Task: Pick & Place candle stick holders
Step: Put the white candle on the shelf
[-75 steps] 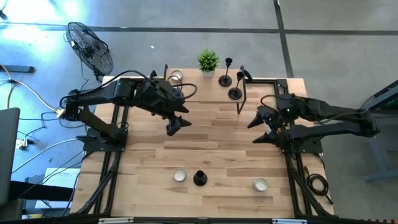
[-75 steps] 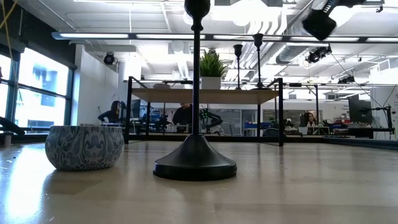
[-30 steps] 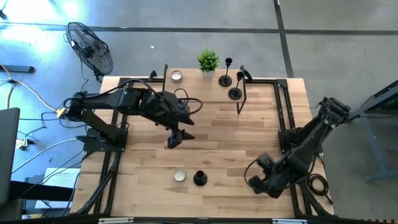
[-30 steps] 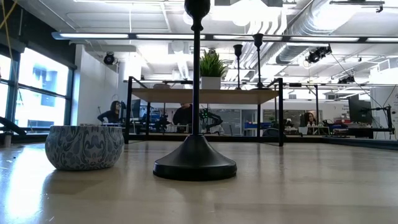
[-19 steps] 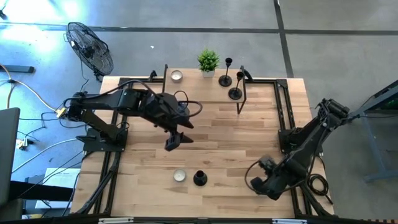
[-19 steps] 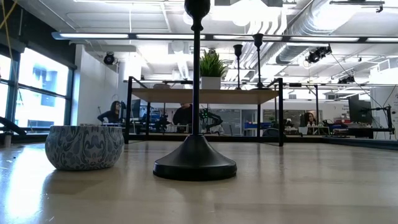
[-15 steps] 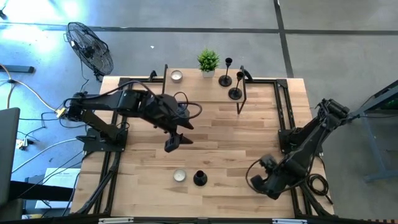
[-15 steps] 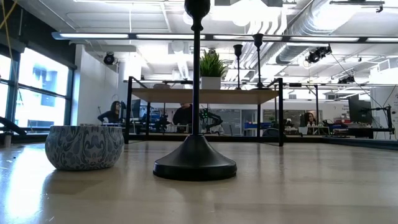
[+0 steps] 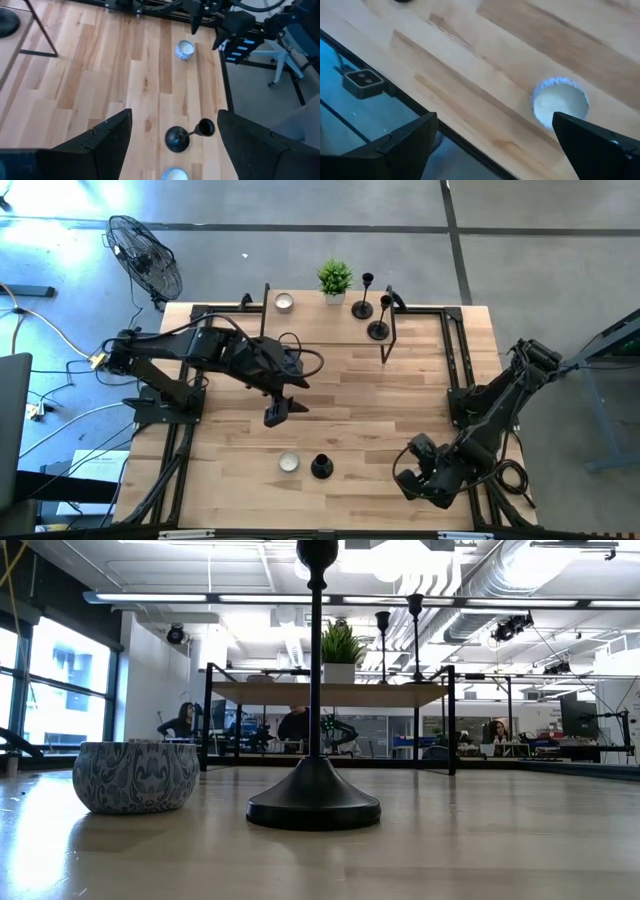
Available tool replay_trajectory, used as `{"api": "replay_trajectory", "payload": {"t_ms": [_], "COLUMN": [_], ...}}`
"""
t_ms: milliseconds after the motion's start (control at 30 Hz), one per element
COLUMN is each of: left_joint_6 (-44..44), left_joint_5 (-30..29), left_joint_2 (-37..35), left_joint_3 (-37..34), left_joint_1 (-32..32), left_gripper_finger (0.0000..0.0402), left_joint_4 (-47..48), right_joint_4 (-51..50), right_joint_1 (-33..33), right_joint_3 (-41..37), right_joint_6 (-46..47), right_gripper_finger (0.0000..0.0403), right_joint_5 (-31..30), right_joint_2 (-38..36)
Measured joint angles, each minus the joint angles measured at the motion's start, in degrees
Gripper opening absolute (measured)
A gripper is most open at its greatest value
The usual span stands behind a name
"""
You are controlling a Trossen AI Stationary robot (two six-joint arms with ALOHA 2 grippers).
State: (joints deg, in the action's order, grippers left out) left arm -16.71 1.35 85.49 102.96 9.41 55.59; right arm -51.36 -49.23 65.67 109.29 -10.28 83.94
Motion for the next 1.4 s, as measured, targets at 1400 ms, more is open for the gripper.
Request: {"api": "replay_trajectory", "payload": {"t_ms": [1400], "left_joint_6": [5.36], "left_joint_5": [-0.87], "left_joint_2": [0.0], "left_joint_3": [0.0], "left_joint_1": [0.0], "left_gripper_finger": [0.0288], "left_joint_4": [1.16], "right_joint_4": [-8.82], "right_joint_1": [-0.07], "right_joint_3": [0.0], "right_joint_6": [15.25], "right_gripper_finger": [0.0389], "right_joint_5": [7.43], "right_joint_2": [1.76]}}
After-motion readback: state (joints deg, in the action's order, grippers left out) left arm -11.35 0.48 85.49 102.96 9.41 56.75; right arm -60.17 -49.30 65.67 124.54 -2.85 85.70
